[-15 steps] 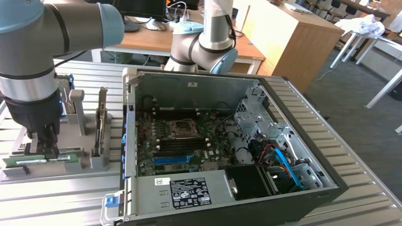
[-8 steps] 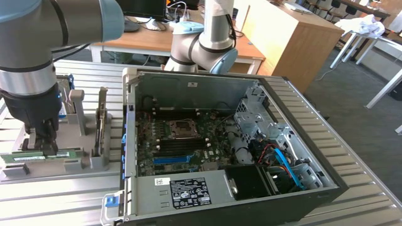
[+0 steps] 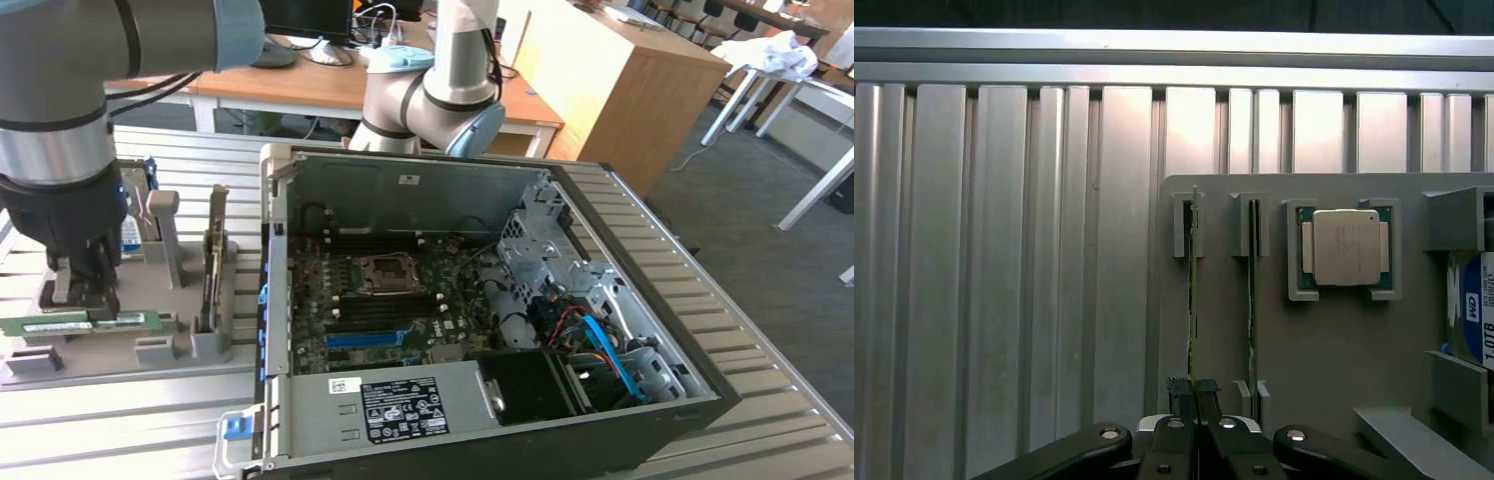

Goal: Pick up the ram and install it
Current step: 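Pick up the ram and move it above insertion slot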

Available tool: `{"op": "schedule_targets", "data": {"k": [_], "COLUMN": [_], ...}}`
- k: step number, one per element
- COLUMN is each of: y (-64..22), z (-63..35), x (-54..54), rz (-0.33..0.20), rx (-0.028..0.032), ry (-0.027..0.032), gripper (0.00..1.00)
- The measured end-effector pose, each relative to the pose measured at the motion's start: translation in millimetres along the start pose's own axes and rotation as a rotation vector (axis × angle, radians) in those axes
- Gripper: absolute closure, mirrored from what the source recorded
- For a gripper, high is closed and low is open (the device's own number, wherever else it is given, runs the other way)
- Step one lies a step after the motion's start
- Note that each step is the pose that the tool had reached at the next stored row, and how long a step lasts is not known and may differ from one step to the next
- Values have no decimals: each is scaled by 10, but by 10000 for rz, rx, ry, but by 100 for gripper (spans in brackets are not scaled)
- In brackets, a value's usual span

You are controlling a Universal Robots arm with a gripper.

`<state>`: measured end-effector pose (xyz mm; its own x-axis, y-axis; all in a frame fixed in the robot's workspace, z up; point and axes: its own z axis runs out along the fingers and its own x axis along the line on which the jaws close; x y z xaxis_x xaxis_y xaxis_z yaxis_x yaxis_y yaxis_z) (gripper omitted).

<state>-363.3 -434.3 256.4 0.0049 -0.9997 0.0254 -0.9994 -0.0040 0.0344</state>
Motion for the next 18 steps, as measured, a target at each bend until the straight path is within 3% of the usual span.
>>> {"op": "schedule_targets", "data": {"k": [18], "y": [9], "z": [-369], "x": [9], "rz": [0], "rx": [-1], "ry": [0], "gripper": [89]}}
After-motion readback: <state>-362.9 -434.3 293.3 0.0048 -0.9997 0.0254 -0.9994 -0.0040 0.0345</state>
